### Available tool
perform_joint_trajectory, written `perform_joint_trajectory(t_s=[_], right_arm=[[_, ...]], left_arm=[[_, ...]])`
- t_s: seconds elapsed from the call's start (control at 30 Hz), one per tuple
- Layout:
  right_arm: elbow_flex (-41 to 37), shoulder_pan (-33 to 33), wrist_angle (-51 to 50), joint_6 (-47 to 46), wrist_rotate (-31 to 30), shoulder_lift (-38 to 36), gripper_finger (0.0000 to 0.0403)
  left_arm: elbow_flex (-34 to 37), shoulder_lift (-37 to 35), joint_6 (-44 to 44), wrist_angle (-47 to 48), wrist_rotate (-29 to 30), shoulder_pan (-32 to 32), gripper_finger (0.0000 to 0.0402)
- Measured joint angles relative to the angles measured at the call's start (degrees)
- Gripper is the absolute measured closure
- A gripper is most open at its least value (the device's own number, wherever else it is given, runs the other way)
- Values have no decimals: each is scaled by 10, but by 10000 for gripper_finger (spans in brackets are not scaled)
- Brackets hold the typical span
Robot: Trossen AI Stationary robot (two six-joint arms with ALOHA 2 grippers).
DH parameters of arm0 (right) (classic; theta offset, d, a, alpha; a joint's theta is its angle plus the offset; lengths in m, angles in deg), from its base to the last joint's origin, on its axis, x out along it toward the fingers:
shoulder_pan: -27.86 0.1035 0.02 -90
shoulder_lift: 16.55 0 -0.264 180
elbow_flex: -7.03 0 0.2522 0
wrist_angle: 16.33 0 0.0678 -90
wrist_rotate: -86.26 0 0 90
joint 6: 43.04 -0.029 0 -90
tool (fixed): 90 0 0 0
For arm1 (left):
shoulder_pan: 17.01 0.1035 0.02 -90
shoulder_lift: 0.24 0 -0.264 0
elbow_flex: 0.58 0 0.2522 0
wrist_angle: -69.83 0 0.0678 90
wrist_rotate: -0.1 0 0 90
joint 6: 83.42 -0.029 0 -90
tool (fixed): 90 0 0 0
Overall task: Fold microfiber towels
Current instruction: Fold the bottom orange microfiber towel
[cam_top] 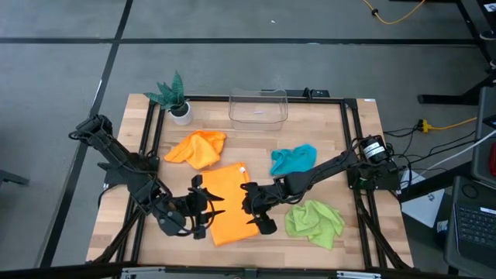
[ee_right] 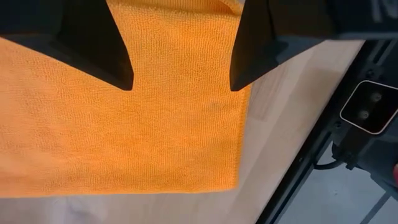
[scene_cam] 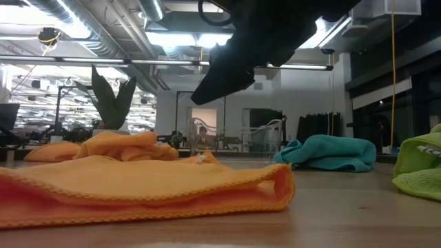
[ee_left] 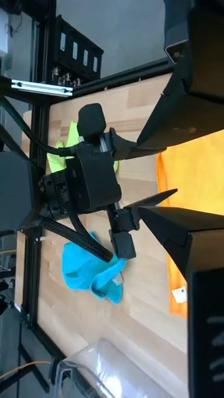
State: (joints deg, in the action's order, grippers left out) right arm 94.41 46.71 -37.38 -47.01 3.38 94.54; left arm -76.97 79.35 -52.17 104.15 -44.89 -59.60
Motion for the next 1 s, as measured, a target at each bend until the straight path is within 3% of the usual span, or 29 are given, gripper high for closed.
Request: perform_joint_trajectory(t_s=[0.2,0.33,0.43,0.73,0.9,1.0], right_arm=[[0,0,-7,-19,7,0,133],[0,9,-24,-38,130,-3,133],[1,33,-20,-47,156,-4,133],[1,102,-27,-90,-18,-4,133],[1,139,-49,-72,-158,-4,133],[1,152,-45,-42,-207,-4,133]], left_arm=[[0,6,-41,-3,-64,-3,249],[0,47,-63,-40,-79,-7,249],[0,85,-62,-64,-127,-4,249],[0,160,-63,-83,-215,-23,249],[0,211,-59,-89,-221,-37,249],[0,238,-59,-106,-218,-45,249]])
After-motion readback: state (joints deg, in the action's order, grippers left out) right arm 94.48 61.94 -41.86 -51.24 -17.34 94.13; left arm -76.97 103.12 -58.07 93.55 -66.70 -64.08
